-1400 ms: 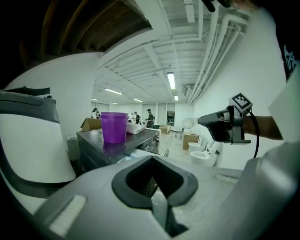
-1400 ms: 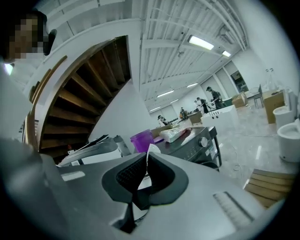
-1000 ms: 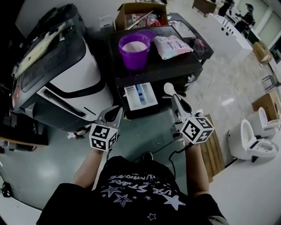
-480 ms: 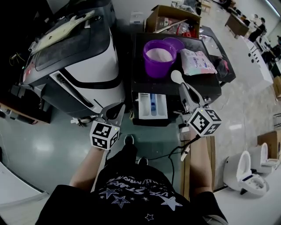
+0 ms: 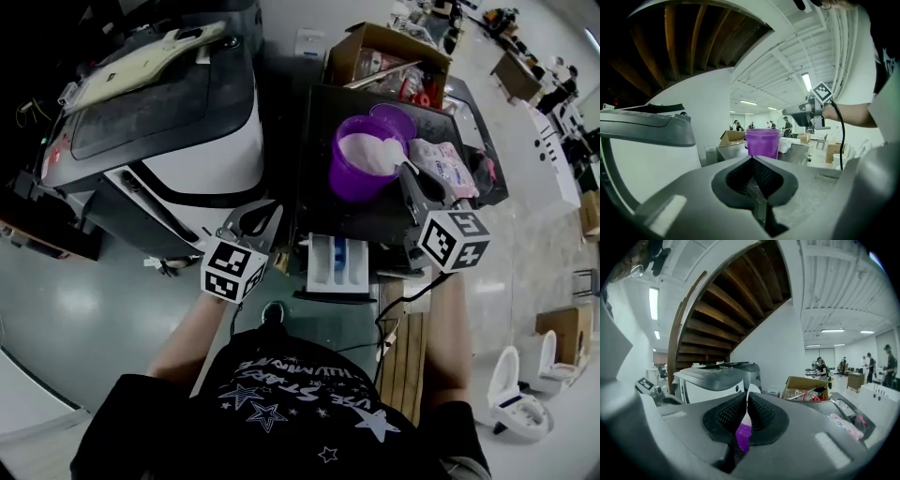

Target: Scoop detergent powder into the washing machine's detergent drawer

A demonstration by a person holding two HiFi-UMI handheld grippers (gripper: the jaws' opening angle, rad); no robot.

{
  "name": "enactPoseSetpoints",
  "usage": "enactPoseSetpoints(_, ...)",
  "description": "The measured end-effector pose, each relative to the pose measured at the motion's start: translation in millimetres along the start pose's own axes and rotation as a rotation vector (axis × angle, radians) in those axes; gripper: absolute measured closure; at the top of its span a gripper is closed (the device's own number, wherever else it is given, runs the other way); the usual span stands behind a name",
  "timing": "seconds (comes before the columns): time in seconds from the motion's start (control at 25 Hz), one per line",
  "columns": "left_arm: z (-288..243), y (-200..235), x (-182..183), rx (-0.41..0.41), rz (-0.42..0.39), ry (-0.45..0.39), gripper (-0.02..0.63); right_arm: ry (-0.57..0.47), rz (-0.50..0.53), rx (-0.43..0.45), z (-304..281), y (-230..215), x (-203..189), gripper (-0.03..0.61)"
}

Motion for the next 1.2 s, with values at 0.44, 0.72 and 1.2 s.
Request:
enactPoseSetpoints(0.44, -47.8, 44.1, 18.3, -0.056, -0.018, -0.012, 0.612, 0.391, 0.314, -0.060, -73.5, -35.0, -2.4, 0.543)
enactPoseSetpoints(0.72, -62.3, 57.4, 16.5, -0.109, -0.022, -0.015, 0.612, 0.638, 0.599, -0.036, -110.0, -34.8, -13.5, 0.545)
enactPoseSetpoints(1.2, -65.4, 61.9, 4.1, -0.145, -0.026, -0.008, 0.612, 0.912, 0.832, -0.010, -139.7, -33.6, -39.3, 0.545)
Point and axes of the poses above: the fingertips, and each gripper's own axes: z backward along the fingers, y to its left, x out of its top, the point moved 1 cm from there along z, backward along the fingers, and after that the axes turned 13 degrees about y, right-handed, at the moved point
